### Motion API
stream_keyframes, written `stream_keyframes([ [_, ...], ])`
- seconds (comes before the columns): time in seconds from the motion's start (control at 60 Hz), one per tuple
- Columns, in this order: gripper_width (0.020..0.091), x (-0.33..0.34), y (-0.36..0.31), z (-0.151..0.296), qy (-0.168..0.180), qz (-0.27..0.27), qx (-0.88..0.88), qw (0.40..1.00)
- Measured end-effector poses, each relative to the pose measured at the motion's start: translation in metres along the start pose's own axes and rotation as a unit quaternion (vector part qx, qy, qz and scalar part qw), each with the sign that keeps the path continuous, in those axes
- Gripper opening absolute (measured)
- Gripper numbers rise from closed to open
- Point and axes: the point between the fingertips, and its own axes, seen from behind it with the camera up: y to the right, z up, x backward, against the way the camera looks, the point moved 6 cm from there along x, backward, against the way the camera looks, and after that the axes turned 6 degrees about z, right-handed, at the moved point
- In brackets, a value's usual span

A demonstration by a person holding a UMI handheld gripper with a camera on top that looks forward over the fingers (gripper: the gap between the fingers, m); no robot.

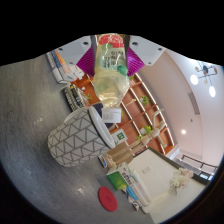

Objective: Pour water

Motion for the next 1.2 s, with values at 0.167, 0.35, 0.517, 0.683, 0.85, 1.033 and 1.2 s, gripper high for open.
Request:
stream_keyframes([
  [0.167,0.0381,0.002,-0.017,-0.016,-0.029,-0.01,0.108,0.994],
  [0.35,0.0383,-0.002,-0.068,-0.018,-0.07,-0.026,0.453,0.888],
  [0.517,0.0382,-0.005,-0.114,0.011,-0.054,-0.051,0.701,0.709],
  [0.683,0.0393,-0.005,-0.142,0.071,-0.005,-0.122,0.836,0.536],
  [0.85,0.0394,-0.001,-0.145,0.135,0.018,-0.182,0.862,0.473],
  [1.033,0.0393,-0.004,-0.121,0.199,0.028,-0.208,0.843,0.496],
  [1.2,0.0393,-0.007,-0.088,0.246,0.007,-0.242,0.844,0.479],
])
